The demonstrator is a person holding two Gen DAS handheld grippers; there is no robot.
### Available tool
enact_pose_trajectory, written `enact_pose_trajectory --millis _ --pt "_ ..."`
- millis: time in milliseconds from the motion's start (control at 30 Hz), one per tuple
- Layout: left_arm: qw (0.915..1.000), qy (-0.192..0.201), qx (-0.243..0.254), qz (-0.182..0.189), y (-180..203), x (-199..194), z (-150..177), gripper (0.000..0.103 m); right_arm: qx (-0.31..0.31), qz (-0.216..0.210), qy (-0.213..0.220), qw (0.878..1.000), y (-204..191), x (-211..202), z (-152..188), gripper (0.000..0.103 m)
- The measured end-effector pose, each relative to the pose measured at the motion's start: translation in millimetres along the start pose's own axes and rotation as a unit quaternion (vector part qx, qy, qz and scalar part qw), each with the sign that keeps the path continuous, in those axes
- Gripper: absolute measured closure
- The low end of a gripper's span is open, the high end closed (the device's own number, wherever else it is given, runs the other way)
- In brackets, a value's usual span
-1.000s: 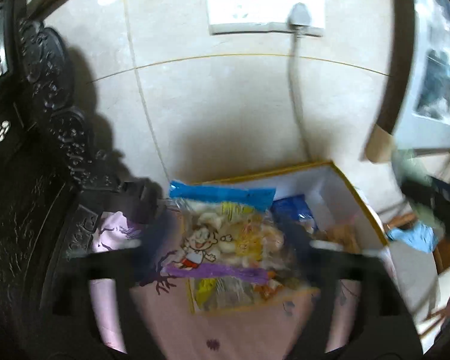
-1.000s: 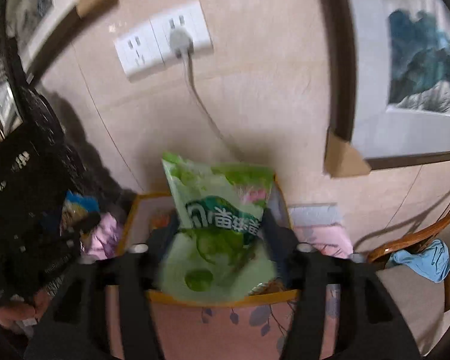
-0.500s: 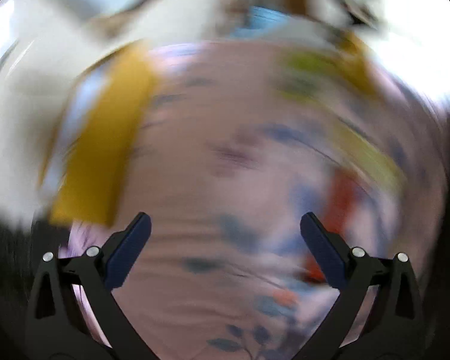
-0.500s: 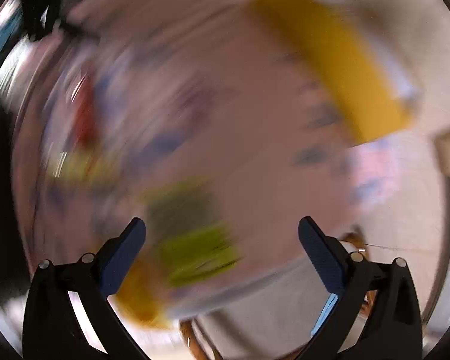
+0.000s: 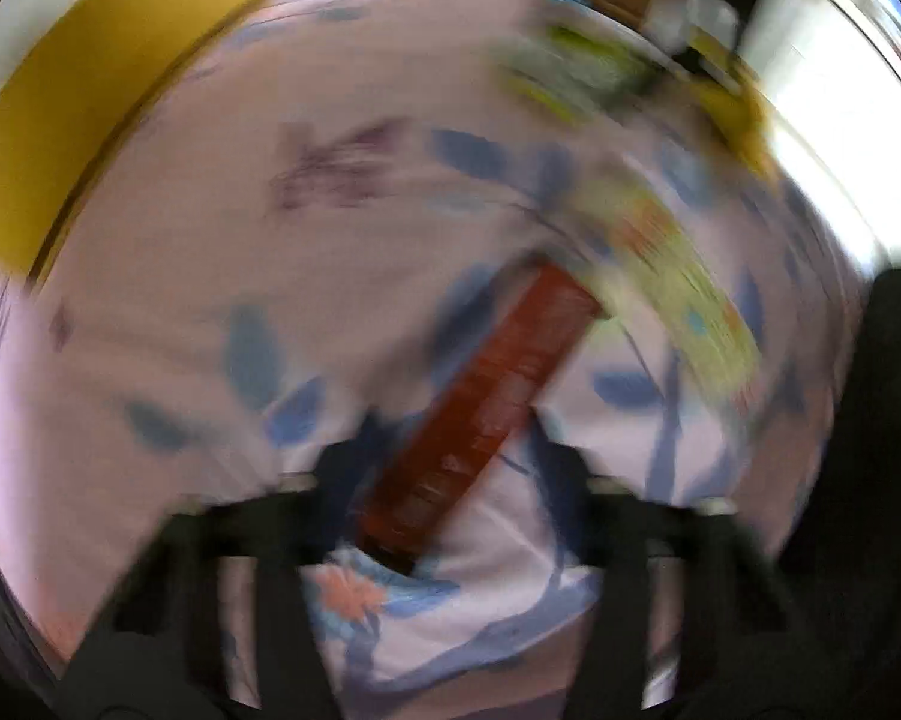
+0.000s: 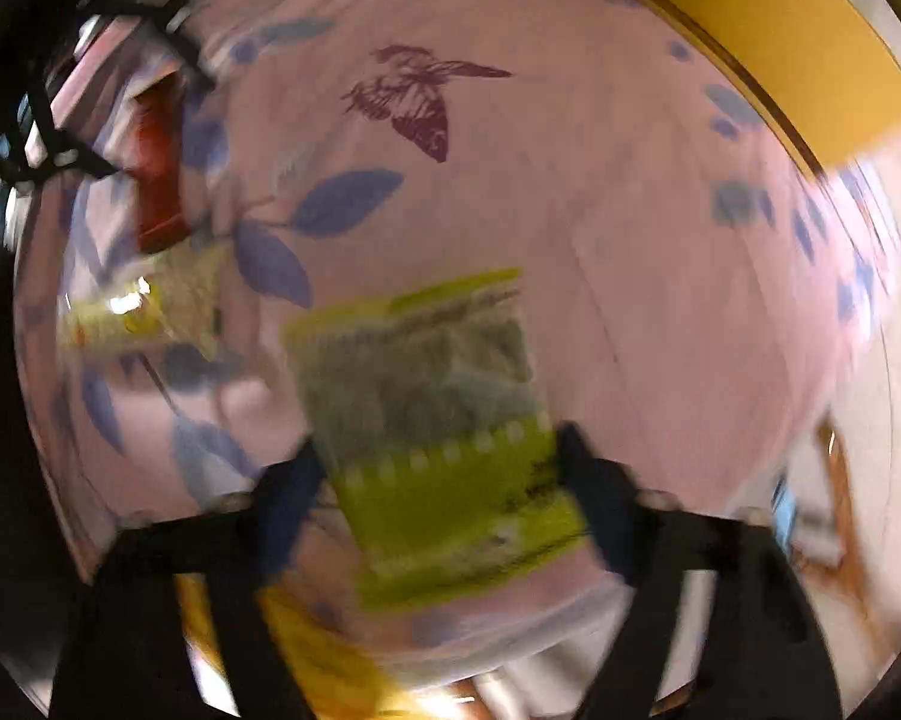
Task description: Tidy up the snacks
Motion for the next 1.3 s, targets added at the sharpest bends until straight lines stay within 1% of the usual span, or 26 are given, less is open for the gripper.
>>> enact_pose_trajectory --millis 33,100,133,167,200,267,300,367,400,433,500,600,667,733,800,833,933,967,1033,1067,1100,1167,1200,1233,1267,1300 --pt "0.9979 -0.011 -0.063 0.002 -10.5 1.5 -1.3 0.079 0.037 -0.010 0.018 0.999 -2.5 -2.1 1.1 0.037" --pt "0.9871 -0.026 -0.155 0.030 -21.2 2.9 -1.1 0.080 0.094 -0.010 0.055 0.994 -2.0 -7.4 2.5 0.038" --pt "0.9811 -0.027 -0.187 0.043 -23.3 2.8 -1.0 0.080 0.128 -0.013 0.082 0.988 -3.0 -11.9 3.4 0.039" --pt "0.9783 -0.018 -0.203 0.040 -24.4 1.1 -1.4 0.080 0.163 -0.025 0.117 0.979 -5.3 -17.5 3.5 0.039" --pt "0.9741 0.006 -0.221 0.047 -22.4 -3.4 -3.7 0.080 0.179 -0.036 0.136 0.974 -7.8 -20.8 3.0 0.039" --pt "0.9660 0.026 -0.252 0.052 -16.8 -8.3 -5.0 0.080 0.210 -0.023 0.186 0.960 -11.2 -31.1 2.3 0.039" --pt "0.9532 0.035 -0.291 0.075 -17.1 -10.1 -6.2 0.080 0.238 -0.031 0.218 0.946 -12.2 -37.4 1.2 0.039" --pt "0.9299 0.040 -0.354 0.090 -26.7 -10.2 -5.1 0.080 0.286 -0.055 0.269 0.918 -7.8 -48.1 -0.7 0.039" --pt "0.9234 0.051 -0.371 0.087 -33.1 -13.7 -6.5 0.080 0.303 -0.059 0.287 0.907 -5.7 -52.7 0.9 0.039" --pt "0.9232 0.063 -0.371 0.077 -37.5 -19.3 -10.3 0.080 0.313 -0.063 0.313 0.894 -2.8 -62.1 1.2 0.039" --pt "0.9197 0.099 -0.374 0.068 -46.8 -39.0 -20.3 0.080 0.317 -0.050 0.351 0.880 2.9 -82.8 -6.9 0.039" --pt "0.9088 0.143 -0.390 0.042 -69.5 -77.4 -33.2 0.079 0.309 -0.060 0.407 0.858 -0.9 -115.3 -17.8 0.039" --pt "0.9035 0.166 -0.395 0.009 -109.0 -97.3 -42.0 0.079 0.271 -0.077 0.459 0.843 -9.3 -149.7 -46.2 0.039" --pt "0.9045 0.181 -0.383 -0.047 -143.5 -115.5 -68.9 0.079 0.250 -0.072 0.489 0.832 -4.7 -186.1 -73.9 0.039" --pt "0.9062 0.178 -0.368 -0.107 -179.3 -139.3 -85.6 0.079 0.243 -0.055 0.499 0.830 6.9 -215.0 -97.4 0.039" --pt "0.9023 0.182 -0.370 -0.125 -196.6 -149.0 -93.8 0.079 0.247 -0.038 0.500 0.829 18.9 -233.1 -113.0 0.039" --pt "0.8951 0.179 -0.383 -0.141 -252.7 -159.4 -124.3 0.079 0.274 -0.011 0.490 0.827 54.1 -270.3 -149.2 0.039" --pt "0.8941 0.180 -0.380 -0.154 -266.7 -158.4 -136.9 0.079 0.278 0.004 0.485 0.829 74.8 -280.9 -172.8 0.039" --pt "0.8997 0.184 -0.353 -0.180 -292.5 -151.3 -164.1 0.079 0.279 0.008 0.477 0.833 96.6 -288.6 -204.0 0.039" --pt "0.9004 0.184 -0.352 -0.178 -301.5 -145.5 -175.2 0.079 0.278 0.010 0.475 0.835 102.1 -291.8 -214.5 0.039" --pt "0.9040 0.176 -0.357 -0.156 -313.5 -133.5 -184.7 0.079 0.276 0.019 0.468 0.839 110.2 -292.9 -227.5 0.039" --pt "0.9033 0.171 -0.368 -0.139 -325.0 -121.0 -186.0 0.079 0.284 0.031 0.456 0.843 134.0 -287.9 -247.2 0.038" --pt "0.9046 0.167 -0.362 -0.150 -336.3 -109.9 -191.7 0.068 0.281 0.029 0.450 0.847 142.1 -283.8 -254.7 0.037" --pt "0.9051 0.153 -0.354 -0.179 -341.9 -99.3 -193.3 0.046 0.265 0.037 0.426 0.864 149.7 -274.9 -267.3 0.031" --pt "0.9030 0.131 -0.350 -0.213 -349.0 -89.0 -192.1 0.002 0.254 0.064 0.396 0.880 156.2 -263.9 -277.8 0.012" --pt "0.8998 0.110 -0.348 -0.240 -352.9 -79.8 -188.8 0.003 0.253 0.097 0.369 0.889 159.4 -252.9 -277.7 0.003"
Point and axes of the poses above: each gripper's, at about its wrist camera, not at the fingertips, and x roughly the way its jaws point, y to its right, z to its underside, the point moved 10 cm from there along x, roughly the way its jaws point, and after that the axes turned 13 degrees about -z, right-handed, at the moved point
